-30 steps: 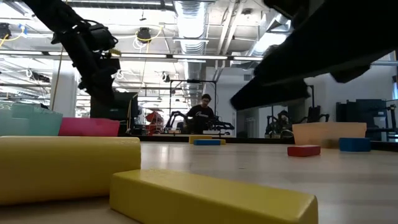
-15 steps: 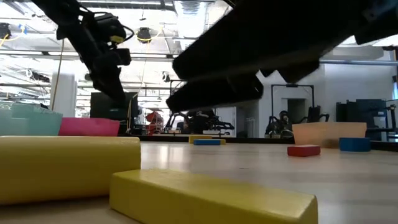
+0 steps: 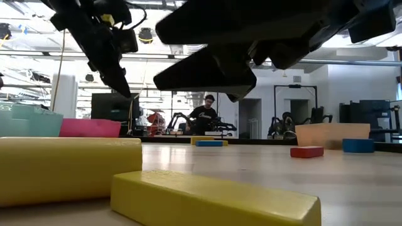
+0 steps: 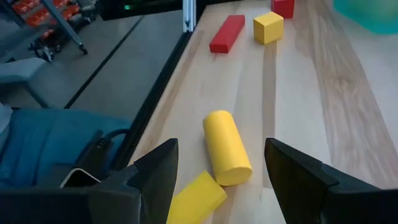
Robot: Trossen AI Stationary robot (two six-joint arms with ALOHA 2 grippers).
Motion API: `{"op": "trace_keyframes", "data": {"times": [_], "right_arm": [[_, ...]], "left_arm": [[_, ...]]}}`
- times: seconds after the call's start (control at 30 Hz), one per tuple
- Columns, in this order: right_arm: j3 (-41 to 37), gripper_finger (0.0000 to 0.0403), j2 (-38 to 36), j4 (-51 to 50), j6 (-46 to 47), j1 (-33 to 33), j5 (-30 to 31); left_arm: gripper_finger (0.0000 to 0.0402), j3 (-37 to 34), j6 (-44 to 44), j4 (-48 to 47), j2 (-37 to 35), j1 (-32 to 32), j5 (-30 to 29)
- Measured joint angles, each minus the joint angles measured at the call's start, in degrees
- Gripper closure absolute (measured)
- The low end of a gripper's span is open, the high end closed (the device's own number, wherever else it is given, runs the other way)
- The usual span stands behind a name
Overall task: Sort blocks
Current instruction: Put the red block into the red bin
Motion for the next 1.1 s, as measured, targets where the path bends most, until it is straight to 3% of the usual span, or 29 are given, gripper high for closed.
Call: {"op": "trace_keyframes", "data": {"times": [0.37, 0.6, 0.9, 1.1], "right_arm": [[0.00, 0.0148, 0.00, -0.92, -0.60, -0.33, -1.35], [0.00, 0.0148, -0.11, -7.85, -0.86, -1.42, -1.39], [-0.02, 0.0148, -5.74, -31.83, 4.06, -1.36, -1.76], [-0.02, 0.0148, -11.77, -45.47, 6.92, -1.49, -1.08]], "left_arm": [[0.0187, 0.02, -5.41, 1.21, 0.00, -13.75, 1.97], [0.0187, 0.02, -8.94, 2.17, 0.00, -21.29, 1.94], [0.0187, 0.02, -14.08, 2.36, 0.00, -31.19, 1.85], [0.0187, 0.02, -17.58, 2.42, 0.02, -37.47, -2.08]]}}
